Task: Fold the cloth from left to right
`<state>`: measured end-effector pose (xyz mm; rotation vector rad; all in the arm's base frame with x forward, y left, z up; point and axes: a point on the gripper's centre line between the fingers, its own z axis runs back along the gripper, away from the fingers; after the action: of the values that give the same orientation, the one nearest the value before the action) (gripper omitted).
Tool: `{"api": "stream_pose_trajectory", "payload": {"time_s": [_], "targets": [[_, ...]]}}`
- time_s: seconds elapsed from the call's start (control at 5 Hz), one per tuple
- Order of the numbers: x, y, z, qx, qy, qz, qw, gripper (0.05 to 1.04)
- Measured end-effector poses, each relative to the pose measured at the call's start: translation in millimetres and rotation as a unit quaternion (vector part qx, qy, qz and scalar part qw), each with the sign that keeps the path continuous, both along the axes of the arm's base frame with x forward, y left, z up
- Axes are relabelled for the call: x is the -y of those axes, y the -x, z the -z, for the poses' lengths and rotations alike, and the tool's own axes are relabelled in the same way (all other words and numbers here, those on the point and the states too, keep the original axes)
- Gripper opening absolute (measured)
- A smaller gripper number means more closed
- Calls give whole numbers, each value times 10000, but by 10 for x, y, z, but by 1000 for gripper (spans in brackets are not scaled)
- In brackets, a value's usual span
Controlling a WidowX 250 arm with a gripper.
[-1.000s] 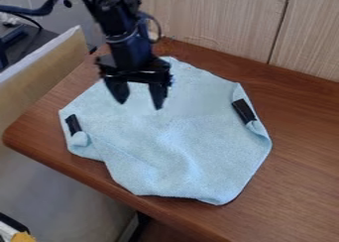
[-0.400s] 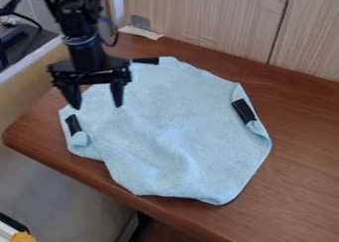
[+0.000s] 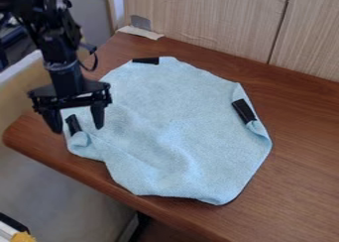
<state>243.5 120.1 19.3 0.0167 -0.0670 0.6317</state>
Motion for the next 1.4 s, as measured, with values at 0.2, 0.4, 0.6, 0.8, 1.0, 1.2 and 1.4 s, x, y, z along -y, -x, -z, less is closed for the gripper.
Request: {"api": "stream_pose_trajectory", "payload": {"time_s": [0.2,0.4,0.6,0.8,1.0,1.2,1.4], "targets": [[-18,29,172,-190,8,-47,9998,999],[-46,-18,229,-259,-165,-7,9995,963],[-36,-21,236,-175,-211,-23,9996,690],[-7,-42,219,-101,-149,-36,9998,397],[26,-76,155,49,-64,-18,10000,201],[65,-97,52,173,24,55,9998,108],[142,-144,-154,482,195,200,9984,94]]}}
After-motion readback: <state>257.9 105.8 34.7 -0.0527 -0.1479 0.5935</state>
